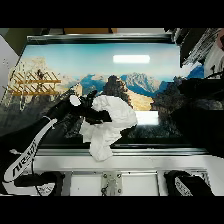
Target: Fold the clothes and pants, and hang the long-sleeved shirts on hangers.
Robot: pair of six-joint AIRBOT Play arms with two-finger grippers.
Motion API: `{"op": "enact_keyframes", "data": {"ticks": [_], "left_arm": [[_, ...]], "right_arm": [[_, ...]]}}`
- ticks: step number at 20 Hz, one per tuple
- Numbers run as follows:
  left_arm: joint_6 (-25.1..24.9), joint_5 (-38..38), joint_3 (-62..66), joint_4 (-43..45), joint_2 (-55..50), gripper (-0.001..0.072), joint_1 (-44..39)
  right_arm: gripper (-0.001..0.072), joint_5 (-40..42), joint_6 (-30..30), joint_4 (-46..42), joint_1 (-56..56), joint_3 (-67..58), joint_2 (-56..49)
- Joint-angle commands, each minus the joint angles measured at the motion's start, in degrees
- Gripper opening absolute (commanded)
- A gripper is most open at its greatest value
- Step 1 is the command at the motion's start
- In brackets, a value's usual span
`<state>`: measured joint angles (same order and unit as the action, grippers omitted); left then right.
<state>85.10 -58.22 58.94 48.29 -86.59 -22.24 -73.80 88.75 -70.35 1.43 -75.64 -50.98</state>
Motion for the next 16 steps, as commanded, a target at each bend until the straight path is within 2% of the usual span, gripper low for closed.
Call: {"op": "enact_keyframes", "data": {"ticks": [1,2,6,9,10,11,12,16], "left_arm": [[1.3,2.2,2.2,0.1,-3.6,0.0108,-0.6],[1.2,2.1,3.3,0.1,-4.0,0.0016,-0.1],[-0.2,-2.4,9.0,0.2,0.9,0.0015,6.4],[-1.8,-6.1,11.1,0.3,7.7,0.0015,11.7],[-2.1,-6.9,11.2,0.3,9.4,0.0015,13.1],[-2.2,-7.7,11.2,0.3,10.9,0.0015,14.4],[-2.2,-8.5,11.2,0.3,11.8,0.0015,15.2],[-2.2,-10.7,11.2,0.5,12.2,0.0015,16.0]], "right_arm": [[0.0012,-0.2,0.0,0.0,0.0,1.5,-1.0],[0.0012,-0.2,0.0,0.0,-0.2,2.7,-1.6],[0.0012,0.8,0.0,-0.2,-1.8,9.8,-5.2],[0.0034,5.3,0.0,-0.1,-5.6,15.5,-10.6],[0.0247,7.2,0.0,0.3,-7.6,16.4,-13.5],[0.0505,8.7,0.0,0.9,-9.7,16.5,-16.7],[0.0588,10.8,-0.1,1.8,-11.9,16.5,-20.1],[0.0587,21.7,-0.4,8.7,-19.0,16.5,-31.6]]}}
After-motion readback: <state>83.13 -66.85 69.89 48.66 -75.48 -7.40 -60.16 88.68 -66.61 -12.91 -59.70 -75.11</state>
